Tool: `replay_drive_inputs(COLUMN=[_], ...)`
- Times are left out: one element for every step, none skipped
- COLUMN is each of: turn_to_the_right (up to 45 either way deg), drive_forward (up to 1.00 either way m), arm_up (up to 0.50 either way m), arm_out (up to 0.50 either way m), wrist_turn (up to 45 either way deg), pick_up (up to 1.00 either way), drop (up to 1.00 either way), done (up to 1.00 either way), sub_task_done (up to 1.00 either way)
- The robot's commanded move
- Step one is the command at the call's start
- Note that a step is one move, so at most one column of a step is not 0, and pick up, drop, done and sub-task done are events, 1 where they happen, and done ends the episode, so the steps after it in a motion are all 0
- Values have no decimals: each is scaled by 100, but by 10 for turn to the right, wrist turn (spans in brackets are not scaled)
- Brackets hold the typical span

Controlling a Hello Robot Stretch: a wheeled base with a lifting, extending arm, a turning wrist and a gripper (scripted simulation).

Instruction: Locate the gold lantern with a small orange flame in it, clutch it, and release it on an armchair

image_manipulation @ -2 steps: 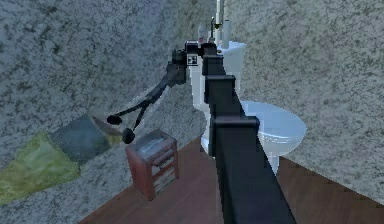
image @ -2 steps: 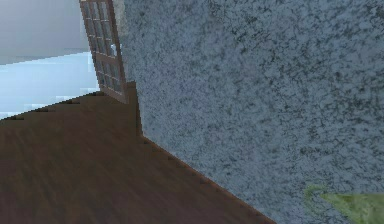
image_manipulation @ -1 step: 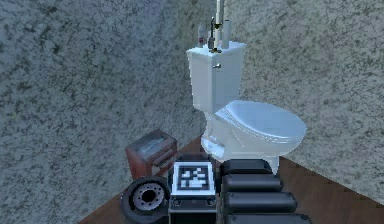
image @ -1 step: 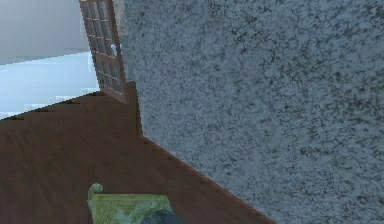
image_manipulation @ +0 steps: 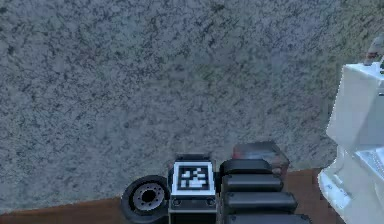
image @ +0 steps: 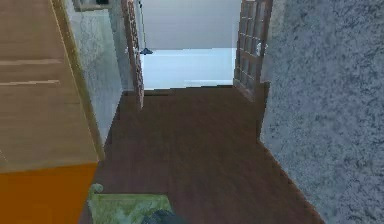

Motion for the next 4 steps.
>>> replay_drive_inputs(turn_to_the_right=[0, -30, 0, 0], drive_forward=[100, 0, 100, 50], arm_up=[0, 0, 0, 0], arm_out=[0, 0, 0, 0], wrist_turn=[0, 0, 0, 0], pick_up=[0, 0, 0, 0], drop=[0, 0, 0, 0], done=[0, 0, 0, 0], sub_task_done=[0, 0, 0, 0])
